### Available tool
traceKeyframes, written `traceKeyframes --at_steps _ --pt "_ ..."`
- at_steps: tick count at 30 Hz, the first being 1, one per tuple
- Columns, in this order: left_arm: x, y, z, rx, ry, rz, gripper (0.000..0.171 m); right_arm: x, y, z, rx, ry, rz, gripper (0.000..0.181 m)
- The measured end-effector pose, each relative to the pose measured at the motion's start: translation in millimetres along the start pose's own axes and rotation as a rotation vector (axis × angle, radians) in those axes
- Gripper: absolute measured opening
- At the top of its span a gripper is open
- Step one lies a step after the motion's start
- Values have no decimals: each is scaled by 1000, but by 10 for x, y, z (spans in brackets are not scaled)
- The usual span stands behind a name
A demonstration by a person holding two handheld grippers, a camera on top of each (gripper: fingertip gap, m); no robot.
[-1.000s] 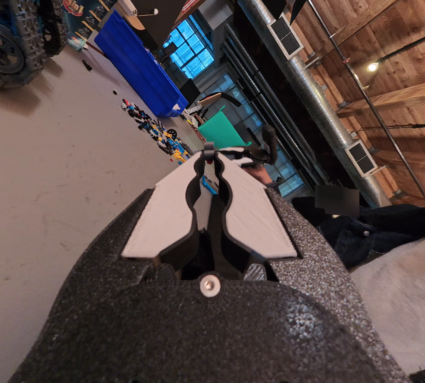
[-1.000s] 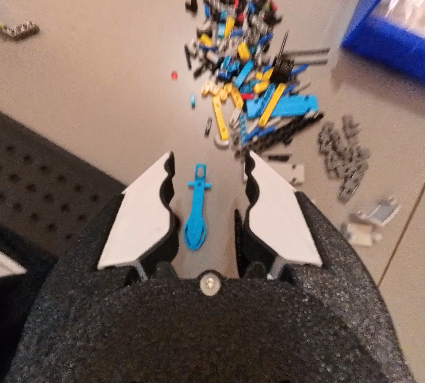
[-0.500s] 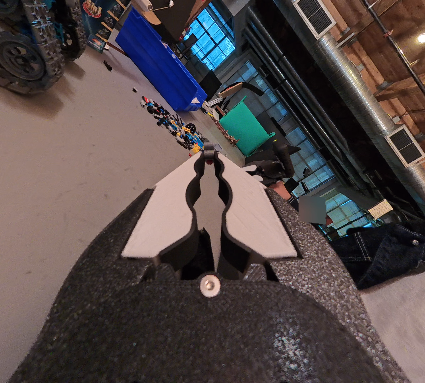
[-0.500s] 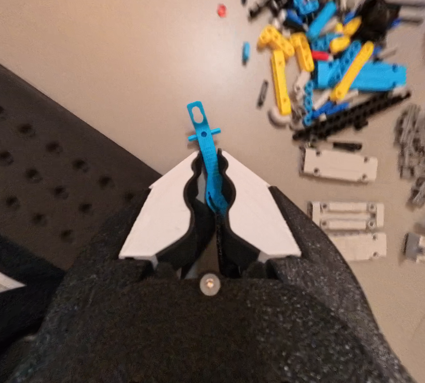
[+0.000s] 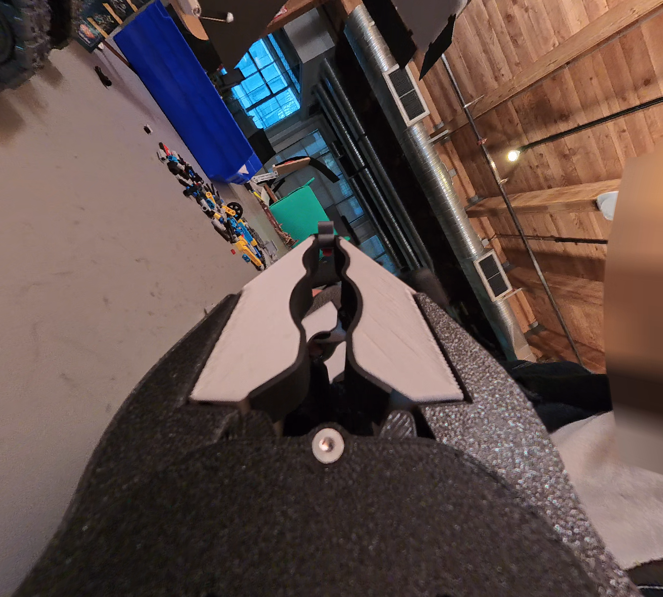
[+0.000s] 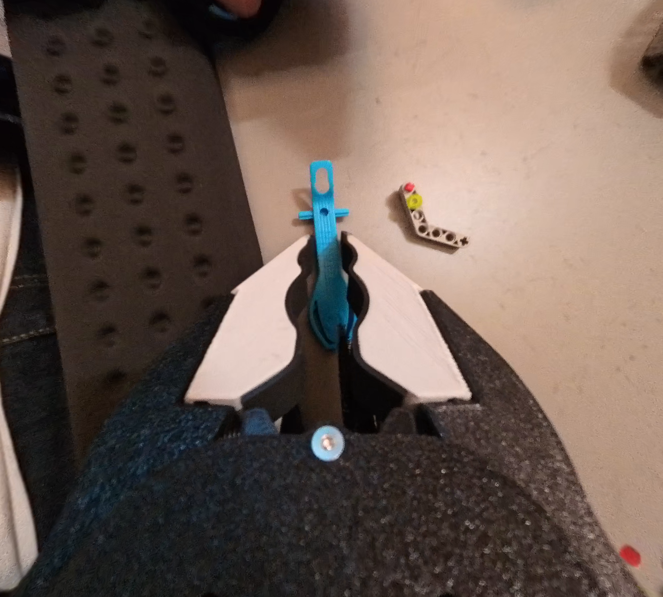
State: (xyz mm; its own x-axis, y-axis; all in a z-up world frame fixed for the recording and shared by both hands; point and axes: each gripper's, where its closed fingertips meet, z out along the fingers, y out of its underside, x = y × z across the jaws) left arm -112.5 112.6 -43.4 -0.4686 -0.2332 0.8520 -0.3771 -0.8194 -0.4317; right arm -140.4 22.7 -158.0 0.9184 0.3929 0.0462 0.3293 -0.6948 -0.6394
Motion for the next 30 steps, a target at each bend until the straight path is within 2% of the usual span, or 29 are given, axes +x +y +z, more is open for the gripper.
traceKeyframes --at_steps 2,5,8,10,13,16,20,25,26,30 --pt "4 63 37 -39 -29 60 6 101 -180 -42 80 15 22 22" --pt "6 129 80 -83 -83 172 6 373 -594 -257 305 130 43 33" --pt "-85 151 81 -124 -215 354 6 504 -835 -469 496 106 124 31" --pt "-187 213 78 -202 -345 553 6 513 -844 -446 503 -14 208 34" --pt "-305 382 114 -359 -488 869 6 589 -858 -400 531 -83 313 34" --pt "-361 454 133 -444 -580 1140 6 602 -798 -355 551 -171 419 30" --pt "-428 536 148 -521 -630 1289 6 534 -740 -297 523 -238 451 25" --pt "-557 561 98 -616 -722 1430 6 524 -638 -161 461 -253 501 18" --pt "-554 583 108 -625 -714 1446 6 547 -608 -154 452 -256 525 8" --pt "-513 639 142 -622 -664 1448 7 520 -570 -206 460 -323 552 6"
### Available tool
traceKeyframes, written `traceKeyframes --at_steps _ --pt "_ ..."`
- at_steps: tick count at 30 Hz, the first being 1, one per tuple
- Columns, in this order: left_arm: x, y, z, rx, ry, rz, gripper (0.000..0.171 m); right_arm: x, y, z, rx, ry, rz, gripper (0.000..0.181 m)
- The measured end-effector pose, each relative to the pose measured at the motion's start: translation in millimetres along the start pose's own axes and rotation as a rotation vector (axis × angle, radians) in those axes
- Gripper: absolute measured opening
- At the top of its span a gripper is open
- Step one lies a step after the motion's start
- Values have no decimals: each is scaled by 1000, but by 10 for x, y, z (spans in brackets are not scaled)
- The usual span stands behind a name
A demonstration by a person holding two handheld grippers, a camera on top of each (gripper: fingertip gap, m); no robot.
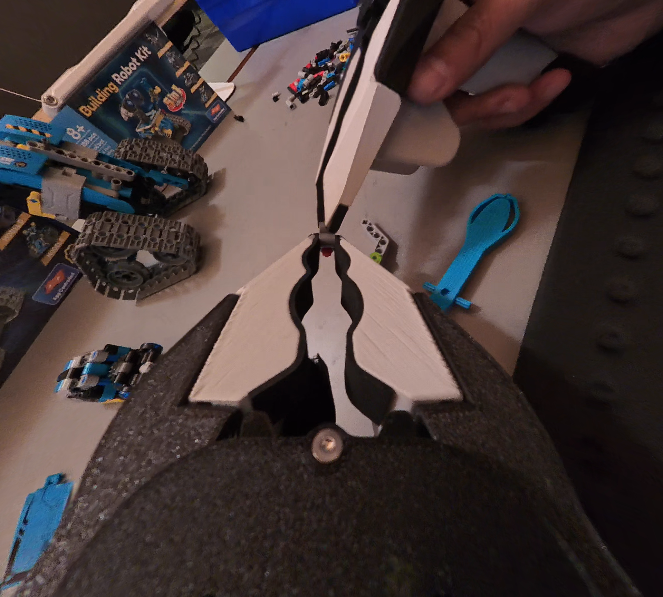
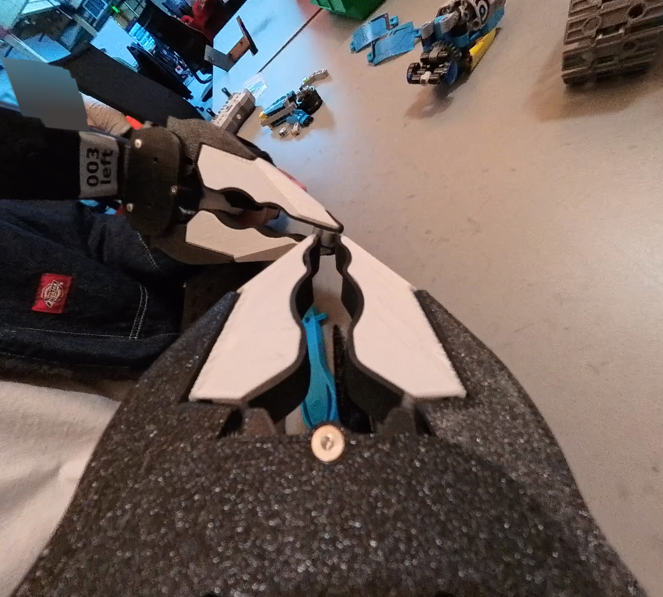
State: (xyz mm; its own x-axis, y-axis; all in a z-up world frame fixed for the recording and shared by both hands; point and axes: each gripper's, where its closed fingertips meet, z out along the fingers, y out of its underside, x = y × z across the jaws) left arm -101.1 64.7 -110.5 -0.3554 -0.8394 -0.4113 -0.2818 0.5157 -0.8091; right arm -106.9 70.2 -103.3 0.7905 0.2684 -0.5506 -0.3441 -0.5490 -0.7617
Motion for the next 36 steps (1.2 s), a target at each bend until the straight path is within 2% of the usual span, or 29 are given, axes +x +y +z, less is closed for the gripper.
traceKeyframes --at_steps 3,6,7,9,12,13,14,15,18,24,29,31,33,36 --pt "26 47 16 -27 21 -8 6 31 49 21 -21 23 -7 6" --pt "69 51 30 -35 30 23 6 27 89 3 -31 -27 64 6" --pt "87 44 29 -31 39 27 6 1 102 -11 -38 -47 64 8" --pt "90 64 39 -45 36 39 6 -31 97 -39 -36 -48 37 24" --pt "128 57 50 -47 42 63 6 9 146 -4 -60 -19 39 26" --pt "133 63 53 -52 39 75 6 13 149 -1 -62 -22 47 23" --pt "145 66 58 -53 43 78 6 18 148 -10 -60 -24 54 9" --pt "162 60 59 -49 52 74 6 33 142 -25 -53 -20 59 5" --pt "192 66 64 -46 79 46 6 37 168 -36 -64 -35 85 5" --pt "234 124 83 -75 119 7 8 82 239 -48 -112 28 5 4" --pt "230 176 90 -96 135 -29 3 261 305 -259 -122 134 -32 4" --pt "236 181 92 -98 145 -42 3 334 315 -372 -128 220 -141 4" --pt "243 200 100 -109 159 -64 3 264 304 -416 -146 292 -413 4" --pt "270 226 110 -128 193 -99 7 312 417 -426 -250 465 -843 4"
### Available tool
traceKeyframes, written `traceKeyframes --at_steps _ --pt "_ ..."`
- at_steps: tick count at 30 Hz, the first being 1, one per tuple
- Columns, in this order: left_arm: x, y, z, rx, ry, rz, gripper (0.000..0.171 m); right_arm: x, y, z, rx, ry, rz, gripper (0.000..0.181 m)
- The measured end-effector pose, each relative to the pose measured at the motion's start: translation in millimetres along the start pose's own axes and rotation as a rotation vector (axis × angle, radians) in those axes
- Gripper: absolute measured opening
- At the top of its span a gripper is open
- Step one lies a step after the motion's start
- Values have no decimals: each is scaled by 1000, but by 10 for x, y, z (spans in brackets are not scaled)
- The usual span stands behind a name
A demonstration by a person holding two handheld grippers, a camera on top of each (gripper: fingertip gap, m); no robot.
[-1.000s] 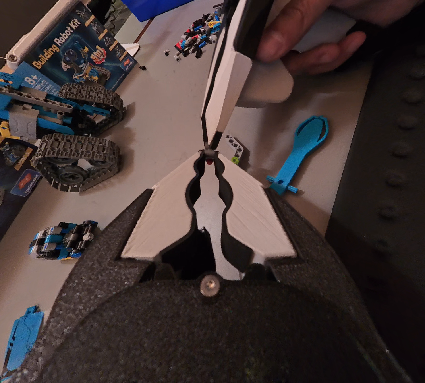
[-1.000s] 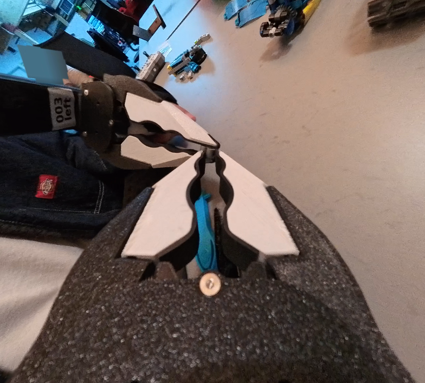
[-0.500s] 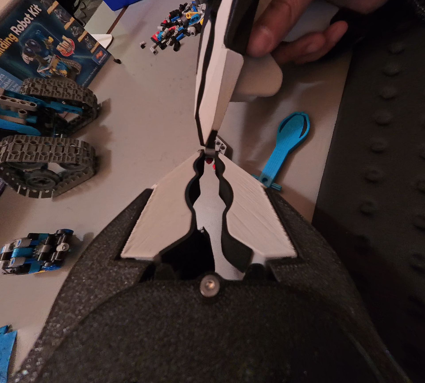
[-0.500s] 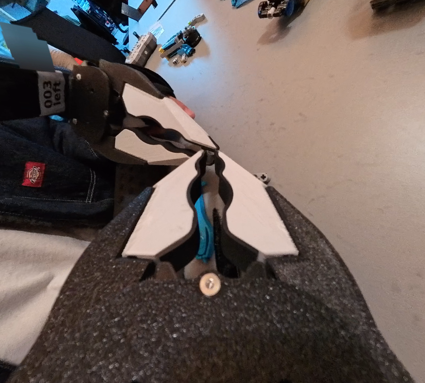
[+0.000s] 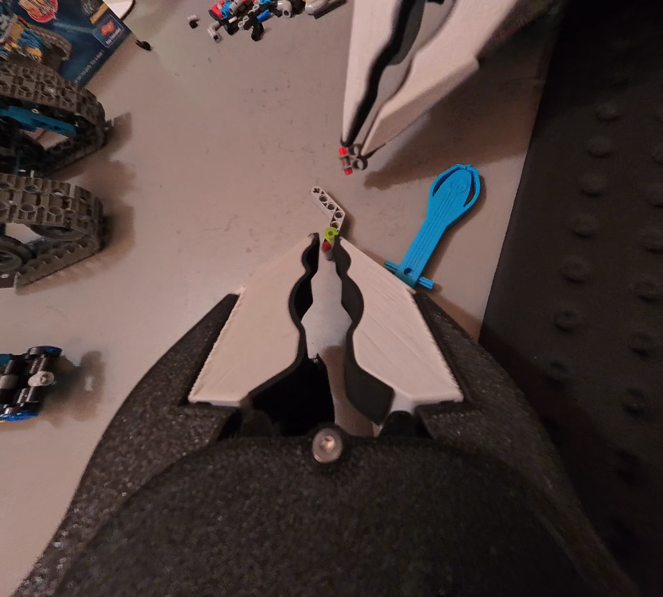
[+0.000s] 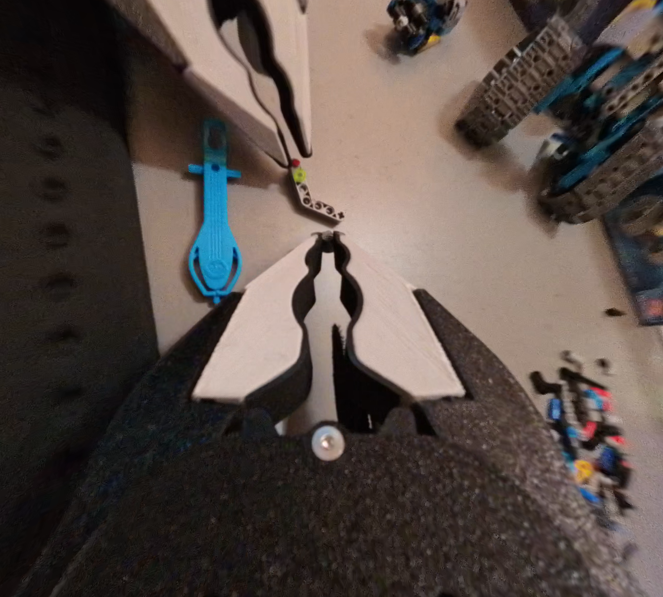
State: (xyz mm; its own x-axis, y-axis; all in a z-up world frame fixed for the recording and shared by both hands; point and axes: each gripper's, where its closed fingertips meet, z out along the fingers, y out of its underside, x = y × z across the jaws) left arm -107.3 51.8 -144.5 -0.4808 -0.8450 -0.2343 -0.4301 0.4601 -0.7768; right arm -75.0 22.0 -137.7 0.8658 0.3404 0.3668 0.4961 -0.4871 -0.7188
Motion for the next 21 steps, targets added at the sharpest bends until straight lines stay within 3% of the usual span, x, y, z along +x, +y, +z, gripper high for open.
traceKeyframes --at_steps 3,11,16,19,21 --pt "7 9 11 -8 27 -24 8 -27 89 2 -103 74 -253 4" --pt "-55 -81 -23 51 57 -115 9 46 269 -229 -354 -110 -422 4" --pt "-47 -97 -43 65 53 -108 9 -163 429 -211 -459 -306 -413 0" --pt "-52 -108 -58 75 50 -112 9 -142 399 -203 -455 -314 -432 0" --pt "-54 -120 -74 87 53 -119 9 -166 369 -260 -436 -339 -327 0"
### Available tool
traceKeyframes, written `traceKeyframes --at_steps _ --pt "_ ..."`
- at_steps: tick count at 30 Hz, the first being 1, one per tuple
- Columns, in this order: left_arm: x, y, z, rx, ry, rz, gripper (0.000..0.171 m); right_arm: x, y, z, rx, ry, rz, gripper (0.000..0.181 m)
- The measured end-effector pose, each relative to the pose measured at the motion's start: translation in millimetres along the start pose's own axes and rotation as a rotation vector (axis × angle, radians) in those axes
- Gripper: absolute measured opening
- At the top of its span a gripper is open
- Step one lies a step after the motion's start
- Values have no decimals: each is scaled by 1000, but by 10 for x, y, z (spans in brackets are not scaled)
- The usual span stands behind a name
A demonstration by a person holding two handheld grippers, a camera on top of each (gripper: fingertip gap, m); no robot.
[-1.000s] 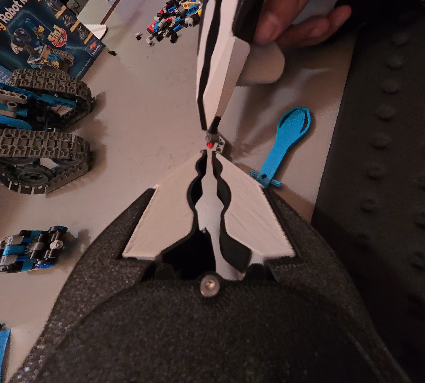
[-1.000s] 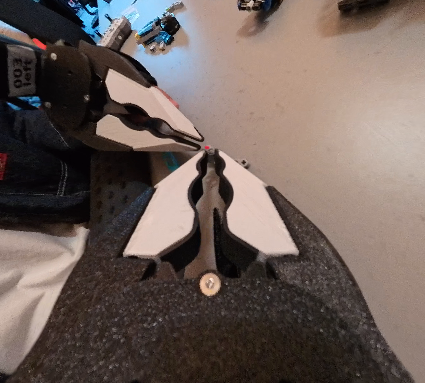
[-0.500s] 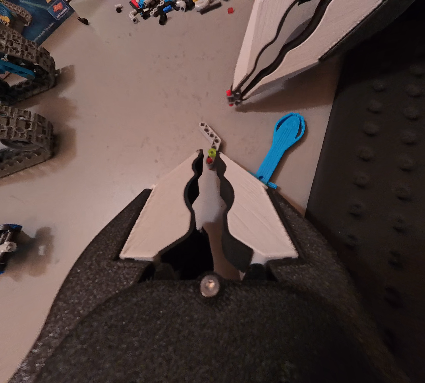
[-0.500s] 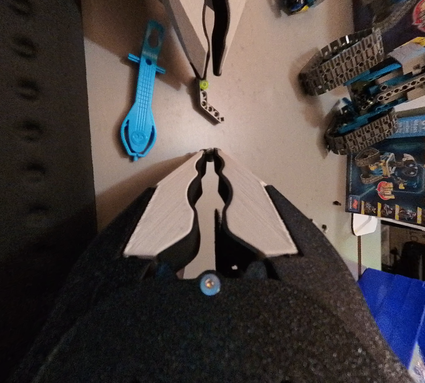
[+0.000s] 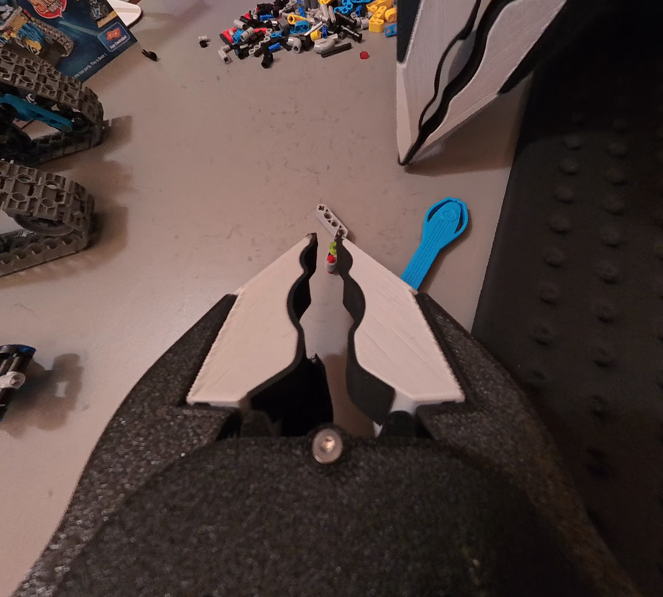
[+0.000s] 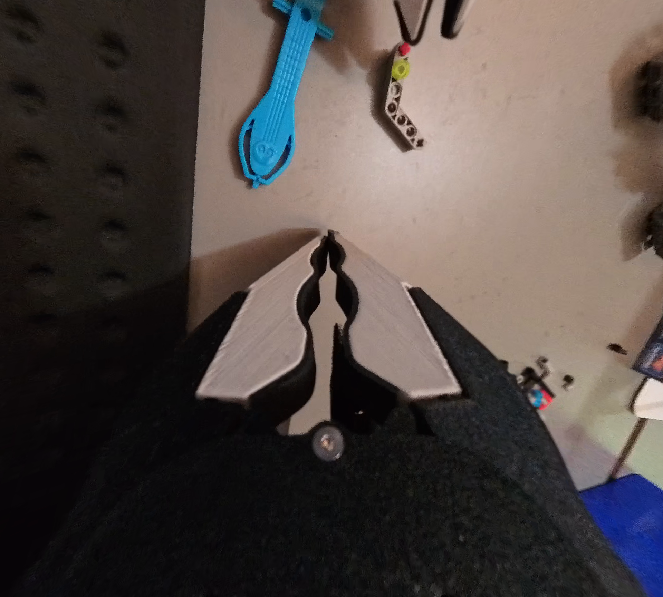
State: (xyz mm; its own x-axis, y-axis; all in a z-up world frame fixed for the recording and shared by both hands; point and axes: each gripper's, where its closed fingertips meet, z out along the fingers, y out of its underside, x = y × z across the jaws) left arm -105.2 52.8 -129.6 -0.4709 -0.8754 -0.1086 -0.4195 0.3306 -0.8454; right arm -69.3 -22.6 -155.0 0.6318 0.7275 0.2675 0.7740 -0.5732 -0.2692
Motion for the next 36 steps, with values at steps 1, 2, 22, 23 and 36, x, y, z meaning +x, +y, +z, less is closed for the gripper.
traceKeyframes --at_steps 1,2,22,23,36 --pt "-6 -5 -6 5 0 -6 9 25 7 -49 25 9 50 0" --pt "-10 -10 -11 9 0 -11 9 60 37 -107 46 28 99 0" --pt "-136 -79 -104 78 -25 -113 9 -481 1797 -1317 99 371 980 17" --pt "-158 -88 -116 88 -28 -129 9 -530 1881 -1413 91 396 1002 17" --pt "-190 -85 -131 93 -46 -138 9 -139 1997 -938 160 557 1173 30"
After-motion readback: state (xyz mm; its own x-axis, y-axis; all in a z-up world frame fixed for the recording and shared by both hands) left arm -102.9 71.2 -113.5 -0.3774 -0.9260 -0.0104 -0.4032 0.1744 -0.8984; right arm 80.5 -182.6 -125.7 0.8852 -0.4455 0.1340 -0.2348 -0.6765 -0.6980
